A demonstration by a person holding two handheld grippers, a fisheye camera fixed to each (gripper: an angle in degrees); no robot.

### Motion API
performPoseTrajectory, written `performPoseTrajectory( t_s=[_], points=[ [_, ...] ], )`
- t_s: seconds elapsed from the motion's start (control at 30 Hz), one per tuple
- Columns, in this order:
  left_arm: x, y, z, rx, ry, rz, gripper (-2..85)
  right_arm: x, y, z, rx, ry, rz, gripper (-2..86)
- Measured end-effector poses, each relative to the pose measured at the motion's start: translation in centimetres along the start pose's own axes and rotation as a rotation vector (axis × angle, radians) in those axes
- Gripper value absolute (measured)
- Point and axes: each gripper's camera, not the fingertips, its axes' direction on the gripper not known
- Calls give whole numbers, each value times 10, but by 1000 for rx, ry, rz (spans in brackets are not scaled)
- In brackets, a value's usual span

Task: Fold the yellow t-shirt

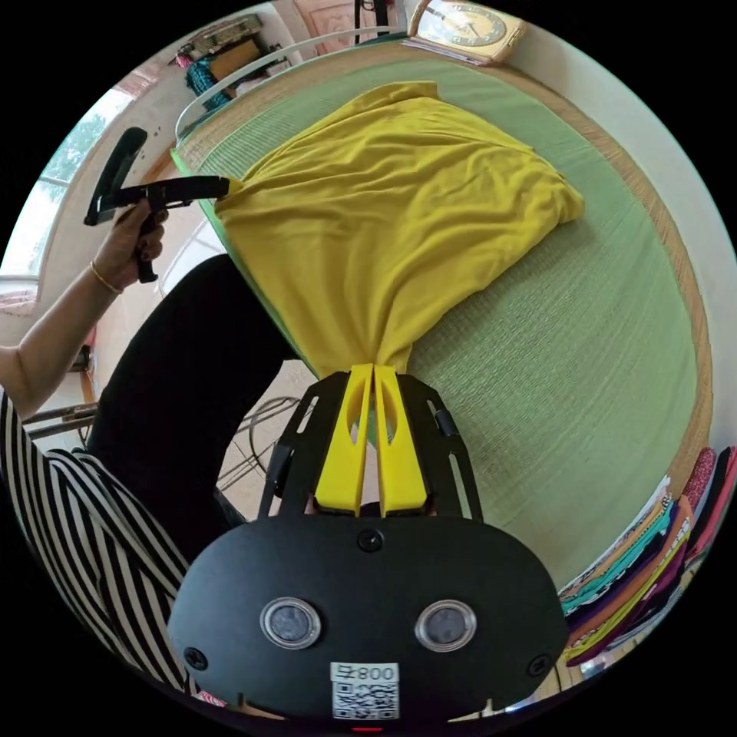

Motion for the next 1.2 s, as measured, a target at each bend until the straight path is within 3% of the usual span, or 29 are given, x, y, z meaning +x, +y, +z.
performPoseTrajectory(
  t_s=[0.2, 0.33, 0.53, 0.77, 1.03, 1.2],
  points=[
    [17, -9, -6, 69, 32, -17, 2, 32, 29, -15, 34, -73, 52, 2],
    [38, -39, -6, 125, 94, 73, 2, 79, 23, -41, 185, -70, 111, 2],
    [70, -116, 27, 78, 15, 222, 2, 145, -16, -53, 299, -57, 154, 2],
    [80, -173, 79, -43, -202, 199, 2, 196, -30, -19, 216, 59, 198, 2],
    [90, -173, 87, 35, -156, 189, 2, 222, -2, -11, 278, 57, 188, 1],
    [91, -177, 105, -11, -150, 174, 1, 240, 9, 4, 272, 32, 188, 2]
  ],
)
